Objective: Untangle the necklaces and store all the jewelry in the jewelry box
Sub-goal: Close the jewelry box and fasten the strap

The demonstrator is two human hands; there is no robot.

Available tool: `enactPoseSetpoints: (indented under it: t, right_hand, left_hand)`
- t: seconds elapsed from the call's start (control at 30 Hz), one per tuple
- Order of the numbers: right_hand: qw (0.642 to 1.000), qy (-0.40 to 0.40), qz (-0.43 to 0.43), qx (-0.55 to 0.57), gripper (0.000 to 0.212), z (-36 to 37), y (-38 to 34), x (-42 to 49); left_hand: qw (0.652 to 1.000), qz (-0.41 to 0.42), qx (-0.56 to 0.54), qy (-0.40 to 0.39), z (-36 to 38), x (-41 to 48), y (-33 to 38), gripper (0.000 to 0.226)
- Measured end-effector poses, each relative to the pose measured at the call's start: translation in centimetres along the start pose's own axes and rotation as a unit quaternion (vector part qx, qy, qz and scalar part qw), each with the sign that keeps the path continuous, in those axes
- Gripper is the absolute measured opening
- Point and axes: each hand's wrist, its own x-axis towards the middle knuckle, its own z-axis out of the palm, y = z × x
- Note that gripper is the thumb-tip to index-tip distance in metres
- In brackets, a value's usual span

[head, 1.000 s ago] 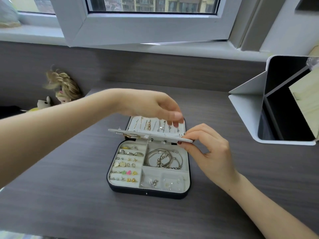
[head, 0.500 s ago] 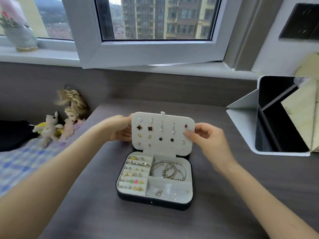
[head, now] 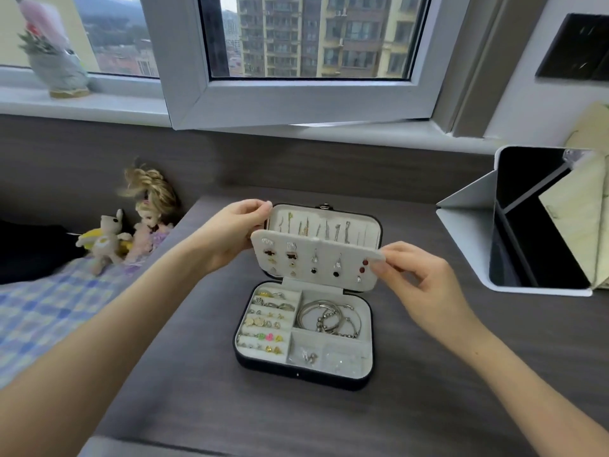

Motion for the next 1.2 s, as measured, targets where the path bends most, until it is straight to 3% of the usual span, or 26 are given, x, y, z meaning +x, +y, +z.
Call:
enactPoseSetpoints:
  t: [0.17,0.33,0.5,0.6,0.7,0.87,1.0,1.2]
  right_hand:
    - [0.991,-0.008,-0.097,-0.087,0.027,0.2,-0.3,-2.6]
    - [0.971,-0.039,-0.166,-0.17,0.037,0.3,0.0,-4.8]
    - [0.958,-0.057,-0.168,-0.224,0.023,0.6,-0.1,-6.2]
    - [0.965,-0.05,-0.124,-0.227,0.029,1.2,-0.7,-6.8]
    - [0.963,-0.039,-0.103,-0.244,0.04,1.8,-2.0,-7.6]
    - [0.933,-0.007,-0.179,-0.312,0.014,4.2,-4.2,-8.6]
    - [0.918,0.013,-0.219,-0.329,0.022,6.8,-4.3,-8.4]
    - [0.874,0.031,-0.284,-0.393,0.017,8.1,-3.8,-7.5]
  left_hand:
    - [0.994,0.102,0.009,0.042,0.0,-4.0,-0.3,0.018]
    - [0.977,0.188,0.084,0.052,-0.3,-7.7,-1.9,0.026]
    - [0.941,0.277,0.188,0.058,-0.5,-10.2,-4.5,0.028]
    - [0.922,0.314,0.216,0.069,-0.3,-10.7,-5.4,0.03]
    - [0.917,0.322,0.218,0.088,-0.1,-10.6,-5.9,0.031]
    - [0.911,0.333,0.225,0.091,-0.1,-10.5,-6.3,0.033]
    - [0.905,0.34,0.235,0.095,0.1,-10.6,-6.3,0.032]
    - [0.906,0.338,0.232,0.104,0.2,-10.4,-5.9,0.031]
